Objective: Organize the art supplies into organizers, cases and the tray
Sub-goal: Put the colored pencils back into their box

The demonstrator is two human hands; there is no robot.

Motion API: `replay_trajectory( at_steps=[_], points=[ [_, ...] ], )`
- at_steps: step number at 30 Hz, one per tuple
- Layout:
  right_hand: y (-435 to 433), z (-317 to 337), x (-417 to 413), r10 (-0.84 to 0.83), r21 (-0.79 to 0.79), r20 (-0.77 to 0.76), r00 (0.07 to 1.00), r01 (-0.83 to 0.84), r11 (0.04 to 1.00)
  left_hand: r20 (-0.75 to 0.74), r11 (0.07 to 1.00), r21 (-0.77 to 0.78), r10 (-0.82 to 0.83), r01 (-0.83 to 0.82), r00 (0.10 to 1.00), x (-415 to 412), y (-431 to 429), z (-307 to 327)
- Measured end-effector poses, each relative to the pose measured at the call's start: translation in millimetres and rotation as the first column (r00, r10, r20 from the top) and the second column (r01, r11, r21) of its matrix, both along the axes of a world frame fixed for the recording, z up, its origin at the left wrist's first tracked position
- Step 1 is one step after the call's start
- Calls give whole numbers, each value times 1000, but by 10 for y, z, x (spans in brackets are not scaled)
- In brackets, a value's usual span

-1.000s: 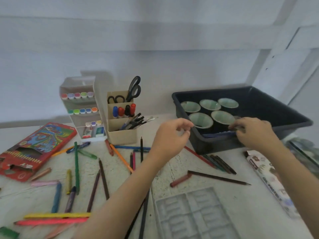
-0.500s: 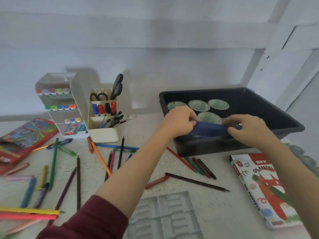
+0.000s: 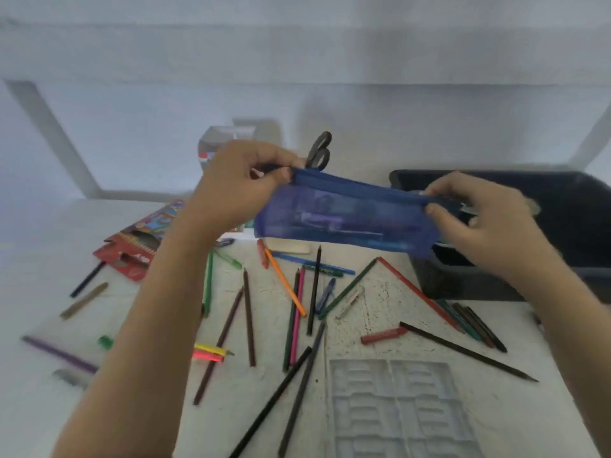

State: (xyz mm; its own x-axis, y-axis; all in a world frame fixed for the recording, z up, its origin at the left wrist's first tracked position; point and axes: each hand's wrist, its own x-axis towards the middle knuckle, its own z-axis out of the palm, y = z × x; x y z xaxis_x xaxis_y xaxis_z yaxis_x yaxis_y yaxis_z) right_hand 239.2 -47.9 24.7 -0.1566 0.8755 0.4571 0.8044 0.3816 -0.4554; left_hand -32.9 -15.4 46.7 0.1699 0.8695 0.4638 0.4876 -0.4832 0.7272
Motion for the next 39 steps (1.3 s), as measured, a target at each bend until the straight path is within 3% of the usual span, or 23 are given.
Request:
replay_trajectory(
  at_steps=[8, 12, 18, 23, 25, 28, 32, 39],
  points=[
    [14, -559, -1385, 253, -94, -112, 961, -264, 960, -52, 941, -118, 313, -317, 948, -1494, -339, -497],
    [-7, -786, -1837, 307, -104, -172, 936, -327, 939, -108, 913, -166, 358, -372, 927, -1926, -417, -680],
    [-81, -1014, -2161, 252, -102, -273, 928, -288, 952, -189, 900, -204, 350, -386, 917, -2192, -449, -867],
    [-171, -1208, -2225, 138, -192, -413, 900, -234, 953, -346, 894, -216, 306, -393, 887, -2261, -324, -1061],
    [-194, -1271, -2208, 78, -206, -450, 889, -189, 960, -355, 896, -157, 341, -415, 870, -2157, -284, -1115],
    [-224, -1317, -2206, 25, -200, -473, 881, -134, 970, -351, 971, 42, 237, -237, 906, -1868, -267, -1148],
    [-241, -1297, -2257, 44, -151, -471, 881, -129, 980, -398, 993, 44, -85, 112, 914, -1333, -271, -1198],
    [-227, -1301, -2232, 16, -140, -437, 899, -86, 986, -468, 942, 236, -105, 238, 878, -1010, -177, -1233]
  ],
)
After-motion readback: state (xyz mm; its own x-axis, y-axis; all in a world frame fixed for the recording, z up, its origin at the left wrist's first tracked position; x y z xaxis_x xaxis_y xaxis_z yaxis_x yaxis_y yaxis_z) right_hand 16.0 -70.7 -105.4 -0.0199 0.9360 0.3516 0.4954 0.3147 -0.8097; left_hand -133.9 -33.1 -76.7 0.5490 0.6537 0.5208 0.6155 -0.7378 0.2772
